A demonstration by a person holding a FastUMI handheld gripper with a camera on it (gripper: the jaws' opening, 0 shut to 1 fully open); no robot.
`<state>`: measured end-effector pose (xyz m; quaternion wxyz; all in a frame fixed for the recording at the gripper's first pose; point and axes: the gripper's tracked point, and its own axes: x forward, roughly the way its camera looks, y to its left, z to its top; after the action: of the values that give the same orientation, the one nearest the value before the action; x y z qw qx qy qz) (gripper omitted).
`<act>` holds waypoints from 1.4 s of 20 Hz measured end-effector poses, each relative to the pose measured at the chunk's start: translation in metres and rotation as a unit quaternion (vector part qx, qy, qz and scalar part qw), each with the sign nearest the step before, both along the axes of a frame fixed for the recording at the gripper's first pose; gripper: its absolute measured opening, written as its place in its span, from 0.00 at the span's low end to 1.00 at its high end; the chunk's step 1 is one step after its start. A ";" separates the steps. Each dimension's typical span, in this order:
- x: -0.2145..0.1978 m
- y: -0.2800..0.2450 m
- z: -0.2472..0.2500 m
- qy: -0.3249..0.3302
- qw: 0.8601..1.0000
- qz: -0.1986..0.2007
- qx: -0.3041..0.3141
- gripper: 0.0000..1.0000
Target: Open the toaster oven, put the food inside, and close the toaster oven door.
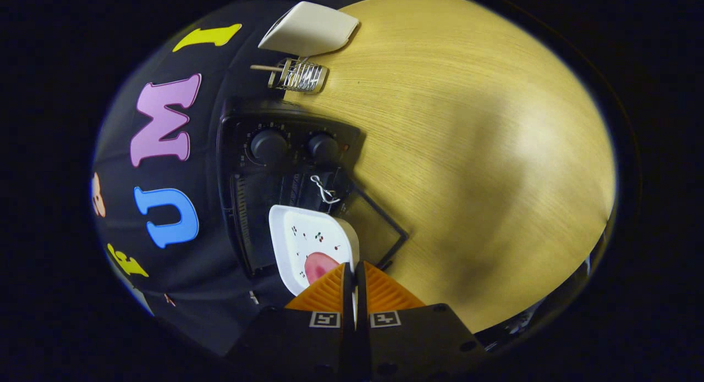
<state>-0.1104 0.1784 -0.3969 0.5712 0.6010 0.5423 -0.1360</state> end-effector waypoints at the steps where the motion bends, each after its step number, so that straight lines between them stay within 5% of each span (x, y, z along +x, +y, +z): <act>1: 0.008 0.011 -0.002 0.005 1.000 -0.017 0.000 0.05; 10: 0.070 0.064 -0.031 0.058 0.983 -0.166 -0.045 0.05; 22: 0.096 0.079 -0.043 0.052 0.979 -0.195 -0.033 0.10; 24: 0.094 0.079 -0.043 0.050 0.980 -0.191 -0.028 0.23; 28: 0.080 0.075 -0.032 0.044 0.985 -0.165 -0.024 0.79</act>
<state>-0.0303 0.2531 -0.4294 0.5312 0.6615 0.4568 -0.2675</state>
